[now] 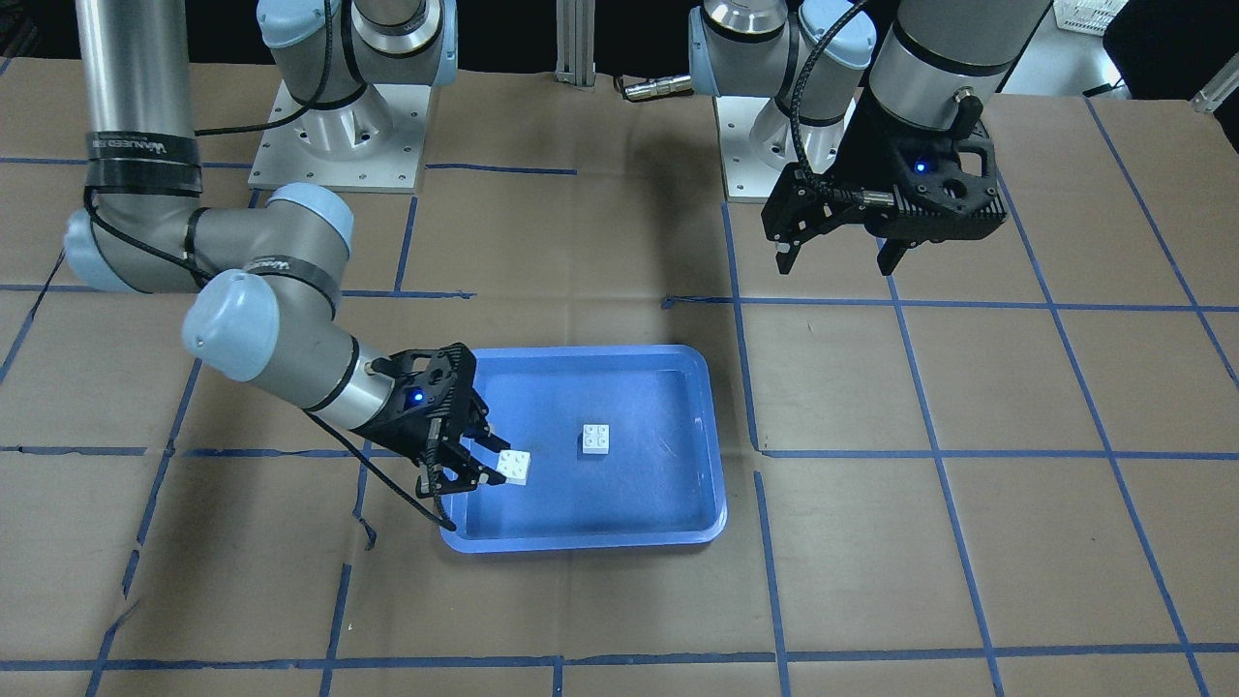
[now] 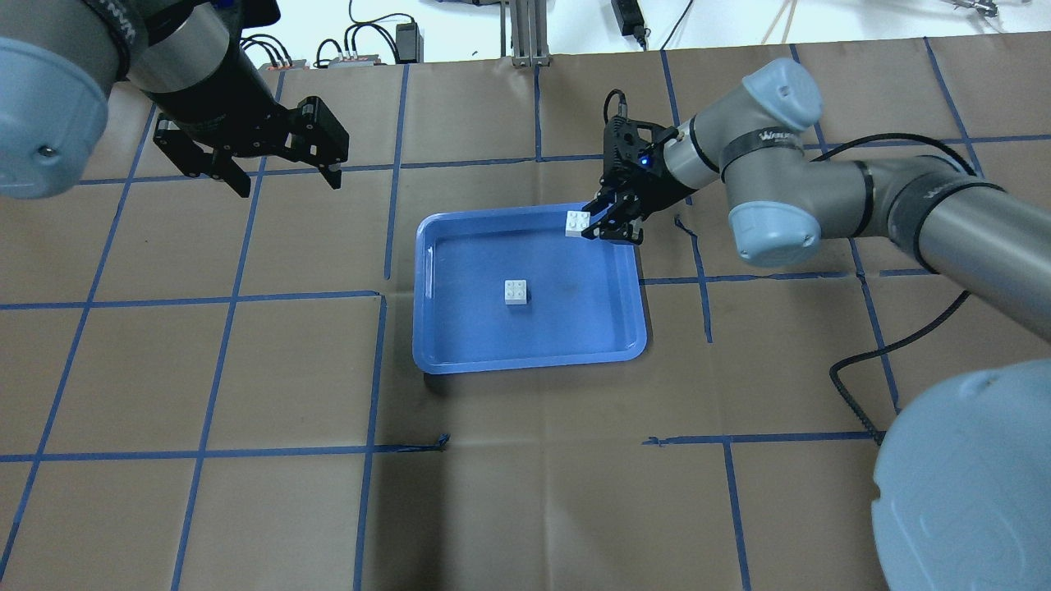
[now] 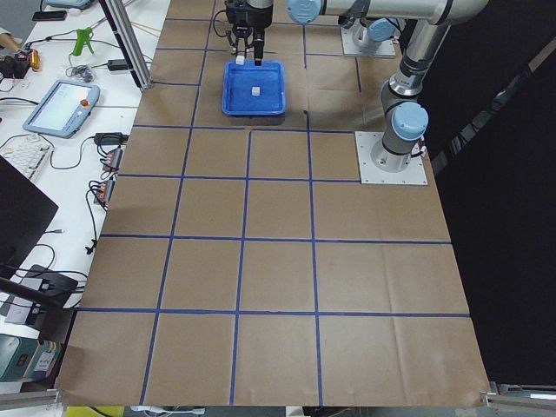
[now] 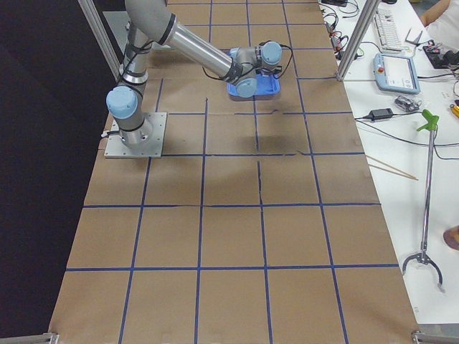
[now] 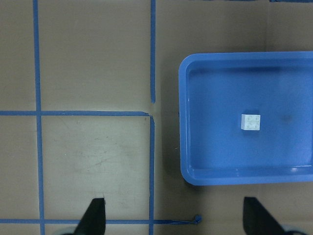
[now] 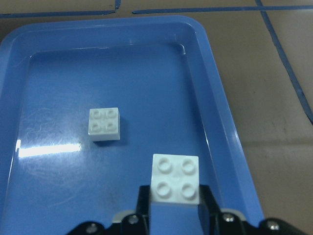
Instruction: Assemble white blocks and place on blue tray
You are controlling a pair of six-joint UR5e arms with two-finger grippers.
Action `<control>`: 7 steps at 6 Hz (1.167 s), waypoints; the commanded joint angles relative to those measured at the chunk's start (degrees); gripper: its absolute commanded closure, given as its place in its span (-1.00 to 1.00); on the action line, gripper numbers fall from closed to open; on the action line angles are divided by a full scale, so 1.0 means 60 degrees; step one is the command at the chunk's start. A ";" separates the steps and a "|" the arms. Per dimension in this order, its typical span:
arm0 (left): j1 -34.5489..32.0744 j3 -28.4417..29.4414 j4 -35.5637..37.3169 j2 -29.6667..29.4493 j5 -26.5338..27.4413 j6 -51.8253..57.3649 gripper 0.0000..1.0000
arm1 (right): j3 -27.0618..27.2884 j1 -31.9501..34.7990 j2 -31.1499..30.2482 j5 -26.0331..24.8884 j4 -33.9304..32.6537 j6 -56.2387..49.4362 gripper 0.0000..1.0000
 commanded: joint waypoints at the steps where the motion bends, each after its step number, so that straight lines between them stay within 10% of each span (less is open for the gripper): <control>1: 0.0196 -0.0126 0.0231 -0.0002 -0.0393 0.0002 -0.98 | 0.0919 0.0603 0.0454 -0.0101 -0.2180 0.1329 0.38; 7: 0.0211 -0.0142 0.0247 0.0027 -0.0261 0.0002 -0.98 | 0.1406 0.0604 0.0545 -0.0102 -0.2613 0.0412 0.38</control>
